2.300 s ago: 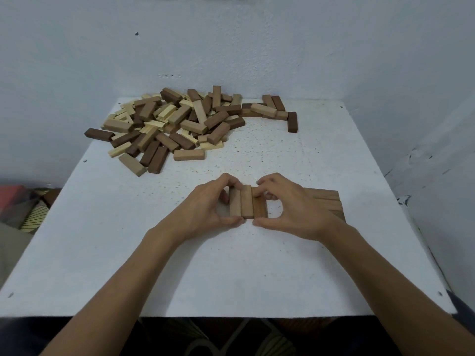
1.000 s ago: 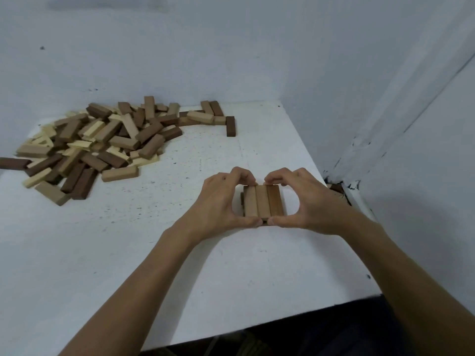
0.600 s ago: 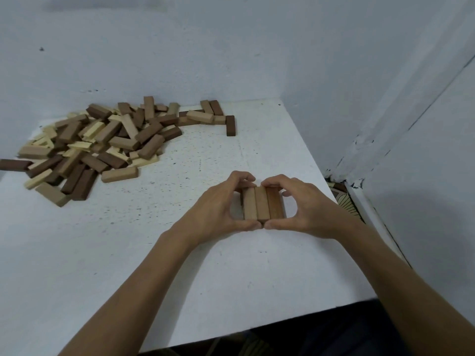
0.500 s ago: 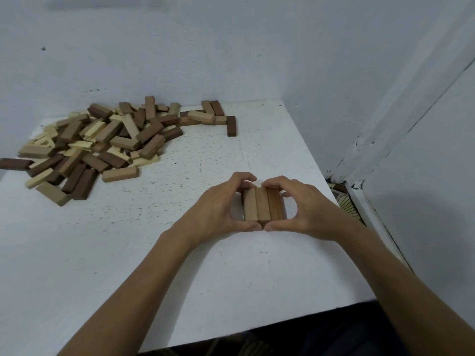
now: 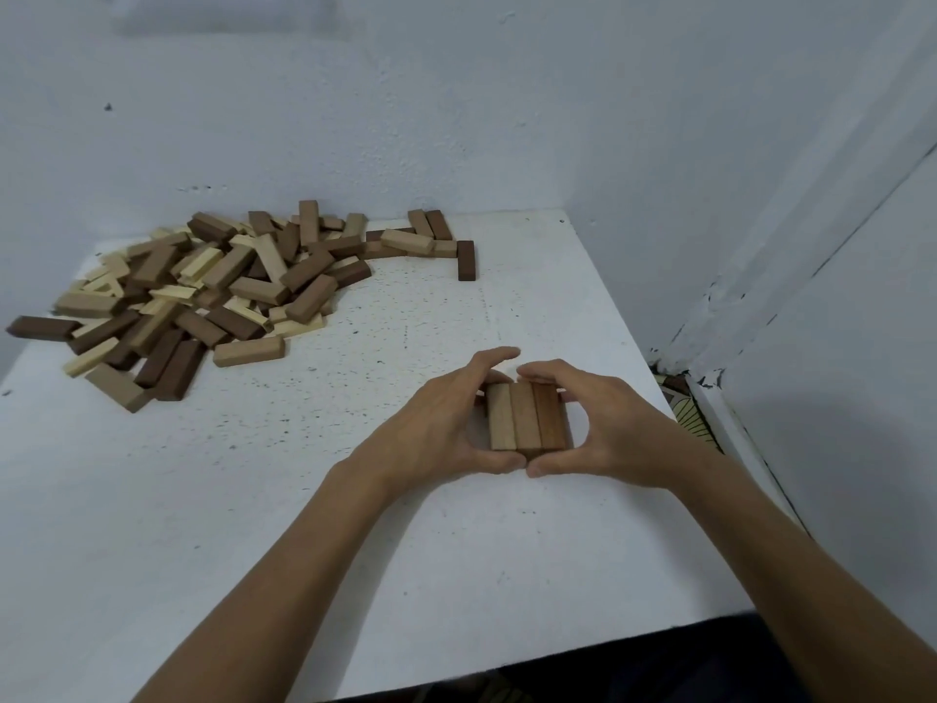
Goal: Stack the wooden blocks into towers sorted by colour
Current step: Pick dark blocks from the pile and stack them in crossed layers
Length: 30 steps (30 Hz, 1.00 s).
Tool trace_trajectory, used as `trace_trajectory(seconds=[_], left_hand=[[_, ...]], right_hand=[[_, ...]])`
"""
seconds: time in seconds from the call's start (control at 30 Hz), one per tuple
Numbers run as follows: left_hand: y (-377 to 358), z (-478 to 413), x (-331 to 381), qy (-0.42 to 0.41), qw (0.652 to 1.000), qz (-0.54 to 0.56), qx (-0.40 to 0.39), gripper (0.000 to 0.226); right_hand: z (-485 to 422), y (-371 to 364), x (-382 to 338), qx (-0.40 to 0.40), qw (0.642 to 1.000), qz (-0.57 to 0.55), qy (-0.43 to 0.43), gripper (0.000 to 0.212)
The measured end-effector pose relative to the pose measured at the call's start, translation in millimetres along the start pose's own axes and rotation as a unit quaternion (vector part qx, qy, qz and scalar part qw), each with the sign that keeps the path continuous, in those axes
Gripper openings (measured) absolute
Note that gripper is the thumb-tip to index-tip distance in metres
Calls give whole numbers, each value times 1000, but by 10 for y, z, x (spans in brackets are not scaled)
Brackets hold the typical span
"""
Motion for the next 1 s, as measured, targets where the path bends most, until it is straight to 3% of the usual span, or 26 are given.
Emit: trace_trajectory(seconds=[0.17,0.43,0.53,0.8,1.0], left_hand=[[135,57,-86,11,1000,6,4,116],[822,-108,-490,63,983,-112,129,66],[1092,-315,-690,65,963,-183,189,49],[1400,-870,-1090,116,926,-290,214,47],[1390,-875,-1170,72,934,-257,236,37]], right_hand=[[-40,158,-27,-12,999,-24,-29,103],[-842,511,-53,72,996,30,-52,53],[-1254,623,32,75,993,73,-58,47],[-2033,785,203,60,976,195,-78,46],[-2050,712,185,99,978,182,-29,36]])
Point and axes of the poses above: each hand's wrist, its own z-axis away from the middle knuckle, its own y-axis out of the back of the hand, x = y × z, the point moved 5 cm from there along -z, towards the middle knuckle, and after that the axes turned 13 degrees about -x, right-handed, at the moved point
